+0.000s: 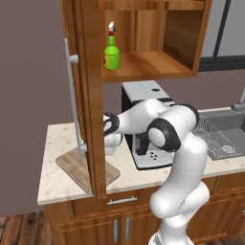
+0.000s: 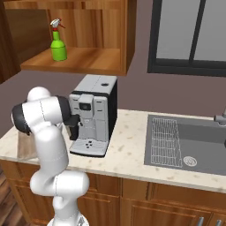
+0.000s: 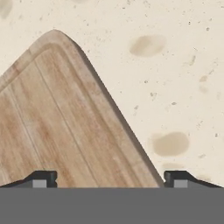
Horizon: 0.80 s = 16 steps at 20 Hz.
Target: Move the cutting board and knife to the sink. Then move spray from the cabinet to the counter.
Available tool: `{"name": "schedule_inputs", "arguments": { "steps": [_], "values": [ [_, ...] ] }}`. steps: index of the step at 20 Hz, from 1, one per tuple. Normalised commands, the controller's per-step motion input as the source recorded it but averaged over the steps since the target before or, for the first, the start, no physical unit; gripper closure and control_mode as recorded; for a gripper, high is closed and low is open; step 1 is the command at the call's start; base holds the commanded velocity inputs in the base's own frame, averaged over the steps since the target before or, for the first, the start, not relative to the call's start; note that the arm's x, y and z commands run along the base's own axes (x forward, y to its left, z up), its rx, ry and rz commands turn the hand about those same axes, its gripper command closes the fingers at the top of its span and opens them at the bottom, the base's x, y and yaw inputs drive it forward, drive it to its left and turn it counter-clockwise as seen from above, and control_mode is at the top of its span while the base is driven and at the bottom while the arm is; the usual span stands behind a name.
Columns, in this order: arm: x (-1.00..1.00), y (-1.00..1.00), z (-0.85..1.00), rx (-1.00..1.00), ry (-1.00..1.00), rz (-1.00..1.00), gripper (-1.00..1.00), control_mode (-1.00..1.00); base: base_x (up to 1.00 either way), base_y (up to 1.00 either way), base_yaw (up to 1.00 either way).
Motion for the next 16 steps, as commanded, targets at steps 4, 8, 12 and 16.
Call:
{"name": "schedule_inputs", "arguments": {
  "steps": [4, 8, 12, 16],
  "values": [
    [-0.68, 0.00, -0.35, 0.00, 0.01, 0.00, -1.00, -1.00, 0.00, 0.00, 0.00],
    [-0.67, 0.00, -0.30, 0.00, 0.02, 0.00, -1.00, -1.00, 0.00, 0.00, 0.00],
    [-0.69, 0.00, -0.27, 0.00, 0.02, 0.00, -1.00, -1.00, 0.00, 0.00, 0.00],
    [-0.73, 0.00, -0.21, 0.00, 0.05, 0.00, -1.00, -1.00, 0.00, 0.00, 0.00]
  ]
}}
